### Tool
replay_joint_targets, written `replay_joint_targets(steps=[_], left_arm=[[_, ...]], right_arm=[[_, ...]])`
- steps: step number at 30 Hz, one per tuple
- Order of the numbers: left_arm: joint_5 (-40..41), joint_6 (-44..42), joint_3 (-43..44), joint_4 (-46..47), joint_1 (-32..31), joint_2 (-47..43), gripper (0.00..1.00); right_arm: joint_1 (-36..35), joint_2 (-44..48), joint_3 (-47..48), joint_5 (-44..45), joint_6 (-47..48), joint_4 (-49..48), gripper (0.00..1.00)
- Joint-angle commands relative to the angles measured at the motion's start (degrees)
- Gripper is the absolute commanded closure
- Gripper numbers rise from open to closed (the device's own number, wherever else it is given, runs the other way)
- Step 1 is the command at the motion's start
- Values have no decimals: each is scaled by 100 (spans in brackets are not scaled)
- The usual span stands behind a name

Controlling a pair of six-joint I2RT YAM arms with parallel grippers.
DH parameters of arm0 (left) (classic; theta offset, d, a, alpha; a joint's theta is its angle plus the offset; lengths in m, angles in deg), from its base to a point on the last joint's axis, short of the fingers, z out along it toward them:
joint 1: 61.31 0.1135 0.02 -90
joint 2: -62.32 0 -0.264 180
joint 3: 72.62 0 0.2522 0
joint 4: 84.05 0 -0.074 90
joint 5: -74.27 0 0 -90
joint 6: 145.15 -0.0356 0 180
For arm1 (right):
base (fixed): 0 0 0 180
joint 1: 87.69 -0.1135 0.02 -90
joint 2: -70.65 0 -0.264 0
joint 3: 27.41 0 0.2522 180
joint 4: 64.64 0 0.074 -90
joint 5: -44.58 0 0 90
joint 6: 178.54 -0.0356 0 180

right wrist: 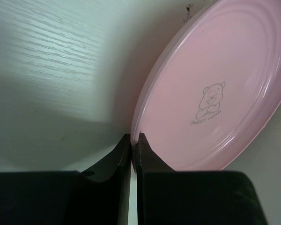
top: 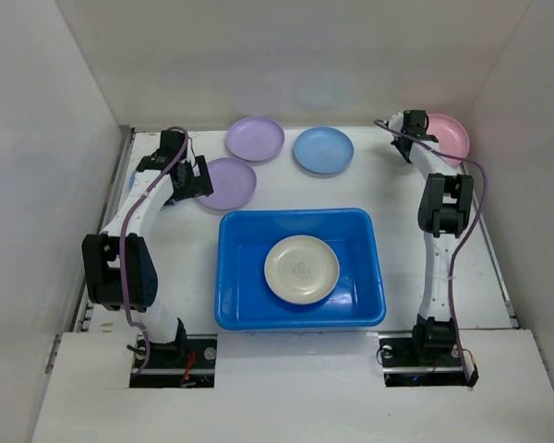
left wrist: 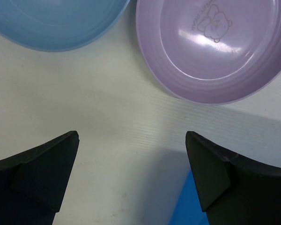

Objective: Place the plates into the plastic bin on the countertop

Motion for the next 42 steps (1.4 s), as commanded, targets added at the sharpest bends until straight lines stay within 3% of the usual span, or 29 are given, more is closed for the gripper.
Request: replay_joint_targets(steps=[1, 22, 23, 35, 42], left_arm=[[81, 0, -168, 140, -61, -272, 0], [599, 96, -854, 782, -368, -1037, 0], [599, 122, -863, 808, -386, -1081, 0], [608, 219, -1065, 1028, -447, -1424, 0], [608, 228, -1127, 1028, -421, -1582, 0]], right_arm=[[-201, 280, 54, -502, -442, 341, 98], [-201, 280, 54, -502, -442, 341, 98], [-2237, 3691, -869, -1520, -2383, 933, 97], [-2363, 4753, -1976, -1346, -2648, 842, 98], [-3100, 5201, -2020, -1345, -2885, 1535, 97]])
